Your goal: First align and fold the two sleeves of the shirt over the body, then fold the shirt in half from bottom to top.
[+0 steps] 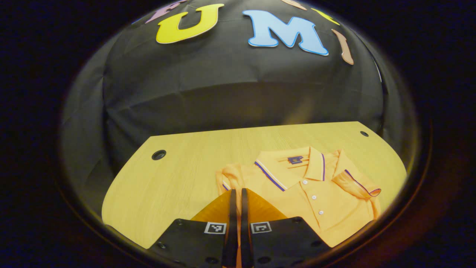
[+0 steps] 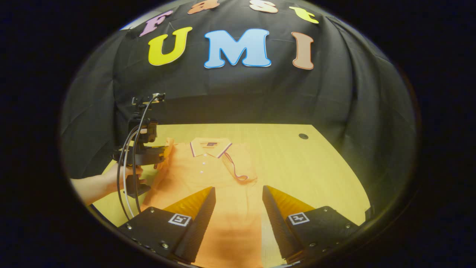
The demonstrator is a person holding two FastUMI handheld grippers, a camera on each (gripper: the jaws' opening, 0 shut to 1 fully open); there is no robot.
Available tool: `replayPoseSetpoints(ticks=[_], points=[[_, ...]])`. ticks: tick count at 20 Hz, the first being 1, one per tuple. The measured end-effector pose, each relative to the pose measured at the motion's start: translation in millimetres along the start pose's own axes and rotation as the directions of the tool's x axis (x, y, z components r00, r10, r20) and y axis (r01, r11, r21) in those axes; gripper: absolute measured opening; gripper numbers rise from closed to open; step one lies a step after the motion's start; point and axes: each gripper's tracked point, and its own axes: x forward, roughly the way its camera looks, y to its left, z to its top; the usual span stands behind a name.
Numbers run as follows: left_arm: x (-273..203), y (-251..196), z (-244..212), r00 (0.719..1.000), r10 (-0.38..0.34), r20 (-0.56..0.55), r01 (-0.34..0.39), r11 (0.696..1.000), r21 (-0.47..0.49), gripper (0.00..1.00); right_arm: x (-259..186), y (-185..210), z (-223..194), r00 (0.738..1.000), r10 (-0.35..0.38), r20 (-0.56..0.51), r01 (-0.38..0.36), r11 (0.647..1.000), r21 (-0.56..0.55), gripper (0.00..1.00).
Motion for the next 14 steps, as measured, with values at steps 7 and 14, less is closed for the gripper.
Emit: replayPoseSetpoints(ticks=[7,14], points=[[6,-23,-13,0.997,-0.064,-0.037,0.066,0.995,0.071,0.11,5,8,-14,0.999,-0.033,-0.026,0.034,0.998,0.061,0.80],[7,-35,-23,0.993,-0.097,-0.066,0.103,0.991,0.090,0.24,5,14,-22,0.999,-0.010,-0.032,0.012,0.999,0.044,0.77]])
